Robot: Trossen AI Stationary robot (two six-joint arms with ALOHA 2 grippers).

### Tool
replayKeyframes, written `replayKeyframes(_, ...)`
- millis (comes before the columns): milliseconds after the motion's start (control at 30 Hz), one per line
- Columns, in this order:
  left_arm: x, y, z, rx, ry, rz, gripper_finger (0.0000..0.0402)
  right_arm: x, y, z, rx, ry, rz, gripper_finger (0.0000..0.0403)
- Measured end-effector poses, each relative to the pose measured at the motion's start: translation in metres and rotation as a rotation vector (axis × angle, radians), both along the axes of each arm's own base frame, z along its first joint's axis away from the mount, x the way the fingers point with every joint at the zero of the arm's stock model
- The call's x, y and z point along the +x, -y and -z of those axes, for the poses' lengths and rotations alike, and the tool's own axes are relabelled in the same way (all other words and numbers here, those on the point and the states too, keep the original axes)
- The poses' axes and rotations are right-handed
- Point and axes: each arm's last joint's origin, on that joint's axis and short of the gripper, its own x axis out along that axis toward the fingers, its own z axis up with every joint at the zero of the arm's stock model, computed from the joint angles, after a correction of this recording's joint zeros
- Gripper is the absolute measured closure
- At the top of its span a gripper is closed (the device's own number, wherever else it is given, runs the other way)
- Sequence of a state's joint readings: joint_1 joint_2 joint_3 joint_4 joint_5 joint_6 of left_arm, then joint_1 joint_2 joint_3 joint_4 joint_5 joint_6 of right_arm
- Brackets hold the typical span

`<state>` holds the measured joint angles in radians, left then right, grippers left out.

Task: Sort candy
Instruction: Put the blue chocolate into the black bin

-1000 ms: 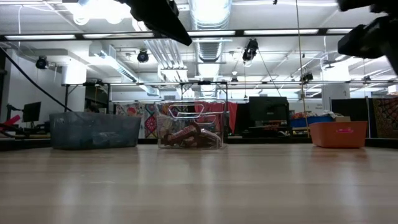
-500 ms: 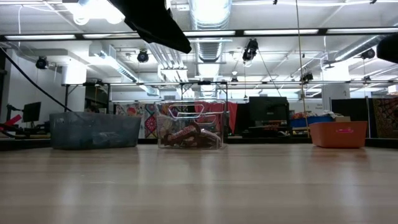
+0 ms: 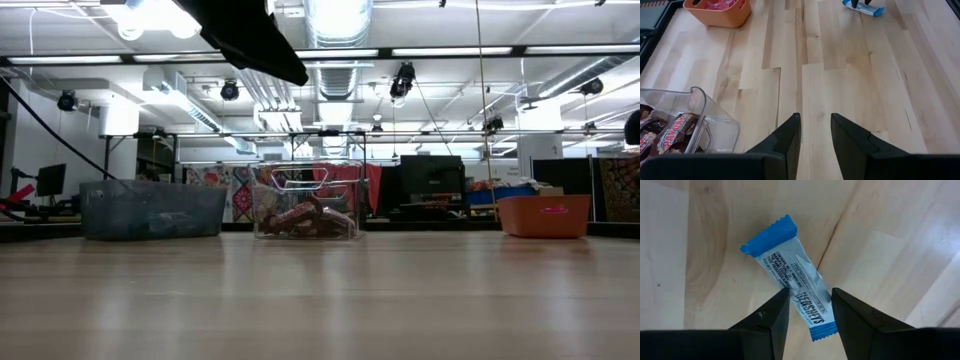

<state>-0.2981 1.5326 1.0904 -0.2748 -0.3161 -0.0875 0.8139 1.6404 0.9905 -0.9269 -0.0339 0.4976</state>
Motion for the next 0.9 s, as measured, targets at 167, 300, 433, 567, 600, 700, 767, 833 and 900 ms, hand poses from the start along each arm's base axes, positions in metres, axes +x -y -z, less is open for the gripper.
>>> replayKeyframes(167,0.0,0.0,0.0,-0.002,0.006,0.0,0.031,0.0,0.0,0.001,0.003,0.001,-0.009,0.0264)
replayKeyframes(300,0.001,0.0,0.0,-0.003,0.01,0.0,0.031,0.002,-0.002,0.001,0.021,0.017,-0.019,0.028)
replayKeyframes(433,0.0,0.0,0.003,-0.003,0.008,0.0,0.031,0.002,-0.002,0.001,0.029,0.02,-0.038,0.0315)
replayKeyframes(567,-0.001,0.0,0.005,-0.002,0.005,0.0,0.031,0.003,-0.002,0.0,0.038,0.032,-0.033,0.0362)
replayKeyframes(600,-0.001,0.0,0.006,-0.002,0.005,0.0,0.031,0.004,-0.001,0.0,0.038,0.034,-0.015,0.0374)
replayKeyframes(700,0.0,0.0,0.006,-0.004,0.011,0.0,0.031,0.009,0.001,0.0,0.043,0.042,0.045,0.039)
replayKeyframes(767,0.0,0.0,0.005,-0.005,0.016,0.0,0.031,0.014,0.003,-0.001,0.057,0.058,0.079,0.0393)
replayKeyframes(833,0.0,0.0,0.005,-0.008,0.025,0.0,0.031,0.018,0.002,-0.003,0.076,0.086,0.093,0.0394)
replayKeyframes(900,0.0,0.0,0.005,-0.007,0.026,0.001,0.031,0.022,0.001,-0.007,0.077,0.126,0.096,0.0394)
